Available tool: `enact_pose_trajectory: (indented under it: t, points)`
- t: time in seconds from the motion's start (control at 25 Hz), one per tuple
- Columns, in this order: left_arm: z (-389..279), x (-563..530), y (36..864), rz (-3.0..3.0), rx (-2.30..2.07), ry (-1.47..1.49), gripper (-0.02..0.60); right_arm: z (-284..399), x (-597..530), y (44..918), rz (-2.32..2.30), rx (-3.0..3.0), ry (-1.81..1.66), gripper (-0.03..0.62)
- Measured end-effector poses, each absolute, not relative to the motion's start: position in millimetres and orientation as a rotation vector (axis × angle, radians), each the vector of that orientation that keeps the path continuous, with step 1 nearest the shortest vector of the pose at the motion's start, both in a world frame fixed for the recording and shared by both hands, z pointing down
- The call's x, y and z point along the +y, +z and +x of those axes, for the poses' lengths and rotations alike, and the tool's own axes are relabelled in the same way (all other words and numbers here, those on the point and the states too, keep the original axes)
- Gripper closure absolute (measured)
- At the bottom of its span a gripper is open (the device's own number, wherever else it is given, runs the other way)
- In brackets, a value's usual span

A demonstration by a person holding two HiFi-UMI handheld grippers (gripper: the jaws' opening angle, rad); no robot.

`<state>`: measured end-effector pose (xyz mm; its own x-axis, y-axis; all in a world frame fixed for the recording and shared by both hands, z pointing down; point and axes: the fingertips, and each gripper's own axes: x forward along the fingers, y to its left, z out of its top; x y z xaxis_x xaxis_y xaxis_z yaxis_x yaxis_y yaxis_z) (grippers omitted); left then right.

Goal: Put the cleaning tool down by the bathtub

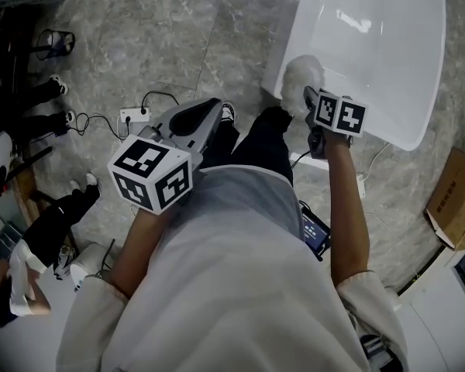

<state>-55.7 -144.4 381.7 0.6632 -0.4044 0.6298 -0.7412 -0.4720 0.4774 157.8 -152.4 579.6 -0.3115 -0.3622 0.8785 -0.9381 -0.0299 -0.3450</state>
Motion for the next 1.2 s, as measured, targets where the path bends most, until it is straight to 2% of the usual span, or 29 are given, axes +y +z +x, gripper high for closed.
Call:
enact_pose_trajectory:
  t: [1.2]
  points:
    - [-60.8,-129.7,394.0,2.093,-0.874,0.674,0.572,153.0,-156.4,636.7,1.307,-1.592,1.348,0.519]
